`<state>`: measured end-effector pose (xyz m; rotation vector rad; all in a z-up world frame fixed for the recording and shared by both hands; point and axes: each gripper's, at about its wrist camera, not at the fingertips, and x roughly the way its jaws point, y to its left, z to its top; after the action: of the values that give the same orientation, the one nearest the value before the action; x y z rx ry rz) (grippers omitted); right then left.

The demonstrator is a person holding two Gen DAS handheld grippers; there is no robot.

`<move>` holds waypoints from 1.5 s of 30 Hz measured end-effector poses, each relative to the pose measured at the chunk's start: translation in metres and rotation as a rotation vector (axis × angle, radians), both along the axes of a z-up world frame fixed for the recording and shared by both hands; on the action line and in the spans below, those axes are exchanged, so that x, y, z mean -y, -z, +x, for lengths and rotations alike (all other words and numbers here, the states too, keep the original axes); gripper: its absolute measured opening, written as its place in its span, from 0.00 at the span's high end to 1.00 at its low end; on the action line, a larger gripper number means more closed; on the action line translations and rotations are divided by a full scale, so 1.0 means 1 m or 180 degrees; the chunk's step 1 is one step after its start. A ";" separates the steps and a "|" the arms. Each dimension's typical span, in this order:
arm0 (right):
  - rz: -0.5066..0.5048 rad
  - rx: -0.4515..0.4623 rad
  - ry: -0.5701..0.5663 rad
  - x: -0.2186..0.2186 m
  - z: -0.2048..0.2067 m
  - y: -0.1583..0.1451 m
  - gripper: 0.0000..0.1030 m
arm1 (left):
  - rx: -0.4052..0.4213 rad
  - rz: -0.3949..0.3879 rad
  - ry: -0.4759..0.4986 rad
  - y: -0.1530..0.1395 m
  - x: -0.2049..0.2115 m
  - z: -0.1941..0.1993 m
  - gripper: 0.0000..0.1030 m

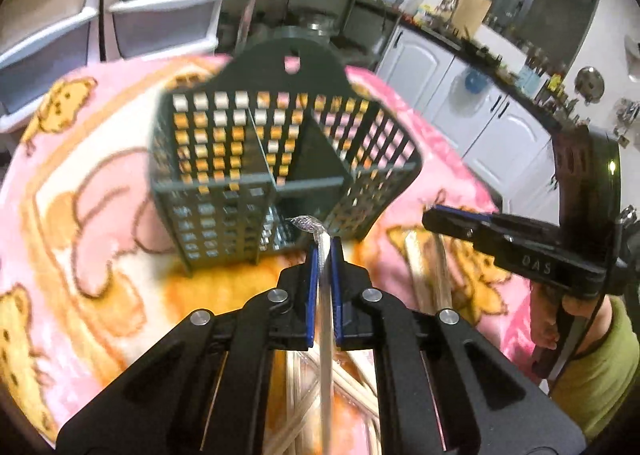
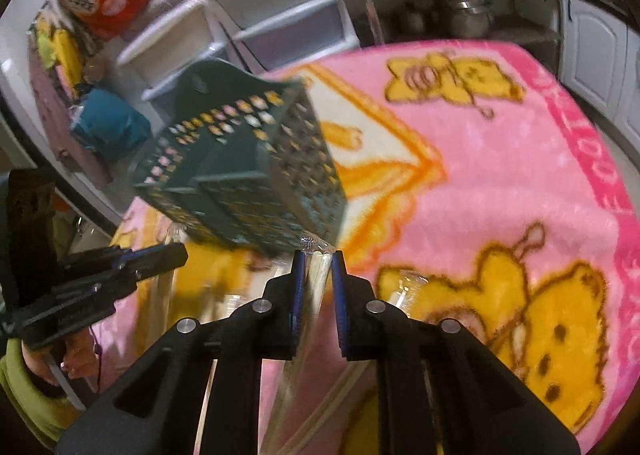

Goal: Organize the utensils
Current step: 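Close the left tool on a wrapped chopstick while the right tool grasps another, then lift the left tool's chopstick over the green caddy while the right tool carries its own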

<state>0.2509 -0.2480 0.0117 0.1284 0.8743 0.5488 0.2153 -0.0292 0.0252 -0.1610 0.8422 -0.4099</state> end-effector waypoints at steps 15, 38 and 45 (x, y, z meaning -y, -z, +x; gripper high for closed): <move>0.0158 0.0753 -0.0365 -0.032 -0.047 -0.092 0.95 | 0.0648 -0.0120 -0.0185 -0.083 -0.032 -0.024 0.97; 0.0455 0.1586 0.0080 -0.023 -0.006 -0.195 0.95 | 0.1497 -0.0007 -0.0685 -0.176 -0.046 -0.005 0.97; 0.0451 0.1683 0.0310 -0.016 0.017 -0.191 0.95 | 0.1601 0.0122 -0.0827 -0.168 -0.041 0.009 0.97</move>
<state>0.2680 -0.2318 0.2030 0.1451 0.3130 0.5199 0.2246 0.0117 0.1935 -0.1220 0.3267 -0.1752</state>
